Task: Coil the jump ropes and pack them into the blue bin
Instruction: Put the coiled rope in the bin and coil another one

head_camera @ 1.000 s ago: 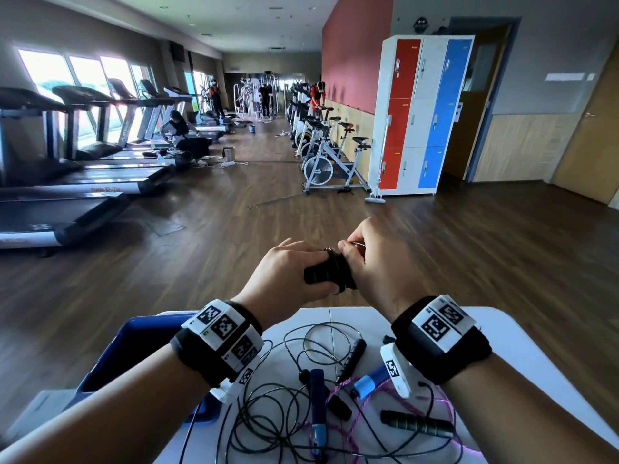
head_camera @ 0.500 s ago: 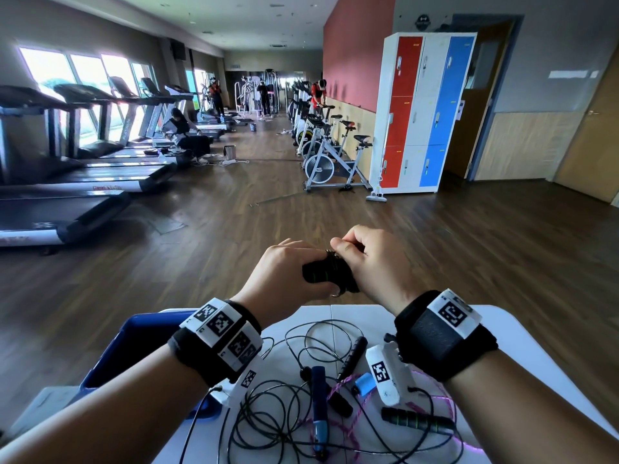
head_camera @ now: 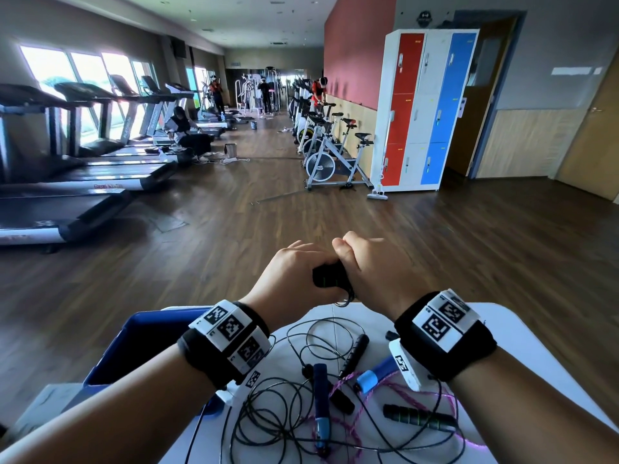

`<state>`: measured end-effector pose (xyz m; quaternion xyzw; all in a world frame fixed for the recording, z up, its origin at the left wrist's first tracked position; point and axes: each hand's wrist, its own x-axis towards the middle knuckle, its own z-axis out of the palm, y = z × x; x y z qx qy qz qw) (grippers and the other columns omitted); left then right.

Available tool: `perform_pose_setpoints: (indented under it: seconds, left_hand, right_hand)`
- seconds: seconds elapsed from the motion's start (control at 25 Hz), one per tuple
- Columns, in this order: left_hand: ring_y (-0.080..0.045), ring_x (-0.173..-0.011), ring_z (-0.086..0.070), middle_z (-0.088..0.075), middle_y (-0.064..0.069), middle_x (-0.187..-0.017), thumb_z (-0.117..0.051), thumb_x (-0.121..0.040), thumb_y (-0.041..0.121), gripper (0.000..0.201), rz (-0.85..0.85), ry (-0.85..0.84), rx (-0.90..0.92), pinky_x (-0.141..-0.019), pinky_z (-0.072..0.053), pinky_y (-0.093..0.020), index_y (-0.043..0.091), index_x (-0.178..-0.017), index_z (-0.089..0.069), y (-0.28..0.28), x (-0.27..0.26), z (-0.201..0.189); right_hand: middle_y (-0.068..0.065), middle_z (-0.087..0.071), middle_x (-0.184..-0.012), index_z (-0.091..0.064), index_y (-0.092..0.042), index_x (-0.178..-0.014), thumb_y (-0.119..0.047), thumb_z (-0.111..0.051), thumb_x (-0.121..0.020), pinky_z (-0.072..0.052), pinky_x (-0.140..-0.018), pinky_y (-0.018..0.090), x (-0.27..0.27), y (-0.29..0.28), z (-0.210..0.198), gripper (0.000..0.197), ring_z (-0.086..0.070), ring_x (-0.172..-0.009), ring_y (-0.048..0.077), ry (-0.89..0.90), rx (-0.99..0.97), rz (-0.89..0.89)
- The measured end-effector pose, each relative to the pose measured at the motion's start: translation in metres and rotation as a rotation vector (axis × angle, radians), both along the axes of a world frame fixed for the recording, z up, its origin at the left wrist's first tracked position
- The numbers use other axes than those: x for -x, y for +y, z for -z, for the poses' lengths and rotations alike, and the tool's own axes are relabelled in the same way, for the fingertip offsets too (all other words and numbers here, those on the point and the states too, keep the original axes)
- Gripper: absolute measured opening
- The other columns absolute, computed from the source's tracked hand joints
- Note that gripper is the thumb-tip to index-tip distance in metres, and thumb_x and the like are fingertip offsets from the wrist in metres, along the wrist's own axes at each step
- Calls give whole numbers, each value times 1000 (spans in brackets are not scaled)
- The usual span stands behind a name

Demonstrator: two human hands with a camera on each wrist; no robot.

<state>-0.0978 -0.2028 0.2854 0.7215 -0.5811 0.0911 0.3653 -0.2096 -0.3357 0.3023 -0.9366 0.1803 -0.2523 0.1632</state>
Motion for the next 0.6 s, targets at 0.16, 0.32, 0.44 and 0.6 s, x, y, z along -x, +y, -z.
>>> perform_pose_setpoints:
  seconds: [0.16, 0.32, 0.44, 0.6]
  left_hand:
    - [-11, -87, -57, -70, 11, -86, -89, -65, 35, 37, -23, 49, 17, -81, -44, -24, 35, -100, -75, 2, -5, 5]
    - [-11, -91, -57, -70, 10, -89, -89, -65, 33, 37, -32, 77, 39, -82, -43, -20, 31, -99, -75, 2, -9, 9]
    - [-9, -98, -57, -68, 15, -97, -92, -65, 26, 30, -35, 147, 73, -85, -43, -18, 26, -90, -74, 0, -10, 11]
    - [-6, -106, -54, -64, 19, -104, -91, -66, 21, 30, -45, 196, 79, -90, -43, -19, 28, -90, -75, -2, -14, 13]
  right_hand:
    - [-1, -49, -60, -41, -16, -67, -36, -43, -106, -31, -57, 37, -6, -6, 2, 43, -48, -59, 18, -38, -169, -73]
    - [-7, -60, -66, -58, -17, -76, -34, -68, -92, -33, -54, 25, -11, -19, 5, 25, -54, -62, 6, -140, -241, 10]
    - [-9, -63, -64, -61, -20, -73, -40, -76, -83, -35, -51, 19, -13, -19, 6, 26, -58, -61, 3, -266, -221, 81]
    - [-7, -66, -59, -67, -21, -71, -40, -72, -88, -48, -52, 29, -10, -13, 12, 26, -63, -56, 8, -349, -284, 44]
